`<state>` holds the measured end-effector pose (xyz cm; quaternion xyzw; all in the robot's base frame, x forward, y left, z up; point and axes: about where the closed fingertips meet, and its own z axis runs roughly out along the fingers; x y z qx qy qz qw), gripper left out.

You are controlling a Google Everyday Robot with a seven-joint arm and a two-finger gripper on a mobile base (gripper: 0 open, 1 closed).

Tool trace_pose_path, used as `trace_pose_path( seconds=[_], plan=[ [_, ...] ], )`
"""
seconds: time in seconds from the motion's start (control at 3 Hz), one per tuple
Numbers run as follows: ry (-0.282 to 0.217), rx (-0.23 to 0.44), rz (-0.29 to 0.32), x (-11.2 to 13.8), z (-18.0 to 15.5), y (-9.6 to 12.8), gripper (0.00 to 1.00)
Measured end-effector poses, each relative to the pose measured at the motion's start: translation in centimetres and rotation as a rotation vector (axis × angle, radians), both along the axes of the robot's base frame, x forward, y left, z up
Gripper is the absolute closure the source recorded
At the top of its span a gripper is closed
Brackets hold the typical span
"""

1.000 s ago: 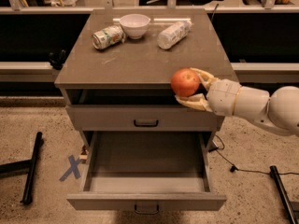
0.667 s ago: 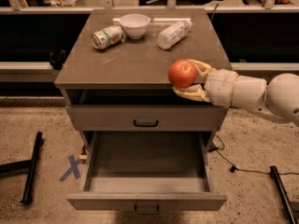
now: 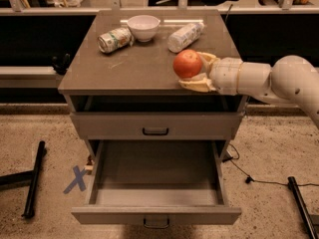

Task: Pick apple from middle drawer and place on counter

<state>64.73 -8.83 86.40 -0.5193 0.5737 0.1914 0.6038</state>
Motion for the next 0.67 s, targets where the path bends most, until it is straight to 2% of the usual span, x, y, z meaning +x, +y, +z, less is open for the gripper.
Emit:
trace_pose_path(
  seconds=[0.67],
  plan=[
    [0.176, -0.003, -0.009, 3.7, -2.8, 1.0, 1.0]
  ],
)
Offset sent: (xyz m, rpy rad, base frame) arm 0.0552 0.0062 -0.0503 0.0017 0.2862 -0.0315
